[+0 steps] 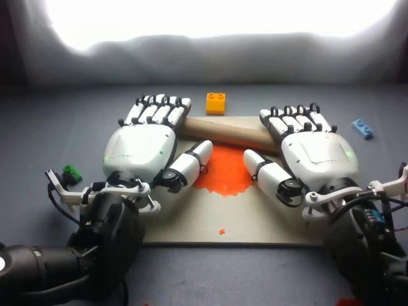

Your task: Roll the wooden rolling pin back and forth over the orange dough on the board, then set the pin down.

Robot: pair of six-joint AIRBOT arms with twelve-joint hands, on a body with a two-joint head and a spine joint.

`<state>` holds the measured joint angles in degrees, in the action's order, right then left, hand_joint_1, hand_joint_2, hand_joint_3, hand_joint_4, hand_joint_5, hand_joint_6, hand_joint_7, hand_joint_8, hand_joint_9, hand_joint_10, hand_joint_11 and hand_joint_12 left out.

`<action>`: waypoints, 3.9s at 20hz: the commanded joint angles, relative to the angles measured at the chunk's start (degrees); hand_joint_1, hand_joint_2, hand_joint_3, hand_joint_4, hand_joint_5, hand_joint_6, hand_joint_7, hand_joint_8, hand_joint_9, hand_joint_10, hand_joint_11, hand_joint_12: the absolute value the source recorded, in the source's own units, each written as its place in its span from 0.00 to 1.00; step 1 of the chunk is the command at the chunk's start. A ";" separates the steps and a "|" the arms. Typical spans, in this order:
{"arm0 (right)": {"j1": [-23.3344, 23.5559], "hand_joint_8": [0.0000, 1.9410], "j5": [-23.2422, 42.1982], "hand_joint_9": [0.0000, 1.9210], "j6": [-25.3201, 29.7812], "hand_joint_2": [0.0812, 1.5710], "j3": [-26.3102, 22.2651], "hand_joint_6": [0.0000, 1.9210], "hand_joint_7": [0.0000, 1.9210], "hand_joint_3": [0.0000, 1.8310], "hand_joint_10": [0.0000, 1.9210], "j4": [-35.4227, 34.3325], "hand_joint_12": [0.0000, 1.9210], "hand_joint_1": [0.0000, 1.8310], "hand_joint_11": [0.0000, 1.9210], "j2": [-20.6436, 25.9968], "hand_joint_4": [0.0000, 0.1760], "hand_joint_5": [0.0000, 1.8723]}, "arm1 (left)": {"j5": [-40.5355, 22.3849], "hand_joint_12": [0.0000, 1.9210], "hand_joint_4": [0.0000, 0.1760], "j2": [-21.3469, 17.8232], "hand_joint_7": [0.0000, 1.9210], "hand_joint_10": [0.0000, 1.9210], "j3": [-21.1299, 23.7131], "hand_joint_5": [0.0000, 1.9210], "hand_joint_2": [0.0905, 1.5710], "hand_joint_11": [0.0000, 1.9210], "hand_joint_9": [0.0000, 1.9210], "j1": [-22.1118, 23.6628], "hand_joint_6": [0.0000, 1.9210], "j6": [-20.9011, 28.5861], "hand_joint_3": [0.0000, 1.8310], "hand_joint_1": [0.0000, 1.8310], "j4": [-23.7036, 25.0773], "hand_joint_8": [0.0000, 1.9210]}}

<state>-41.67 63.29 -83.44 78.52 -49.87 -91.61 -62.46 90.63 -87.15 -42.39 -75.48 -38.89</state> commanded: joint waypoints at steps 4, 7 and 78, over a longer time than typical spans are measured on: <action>-0.62 0.00 0.72 0.09 -0.03 0.86 -0.36 0.00 0.14 0.00 0.00 1.10 0.15 0.00 0.00 0.12 0.00 0.12 | -0.04 0.15 0.00 0.20 0.11 0.00 -0.32 0.09 0.92 0.00 0.09 -0.68 0.00 0.13 0.00 0.00 0.72 0.00; -0.65 0.00 0.72 0.09 -0.02 0.86 -0.36 0.00 0.14 0.00 0.00 1.10 0.14 0.00 0.00 0.22 0.00 0.12 | 1.25 0.14 0.00 -0.01 0.12 0.00 0.35 0.09 0.91 0.00 0.09 -0.85 0.00 0.13 0.00 0.00 0.52 0.00; -3.79 0.00 3.15 0.10 -2.89 0.87 -10.24 0.00 0.14 0.00 0.00 -0.59 0.18 0.00 0.00 3.13 0.00 0.13 | -9.09 0.14 0.00 -9.03 0.13 0.00 17.10 0.09 0.93 0.00 0.11 -8.03 0.00 0.09 0.00 0.00 6.39 0.00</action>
<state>-44.58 67.88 -86.21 68.60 -49.41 -88.18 -69.12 81.54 -70.04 -50.00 -75.33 -34.13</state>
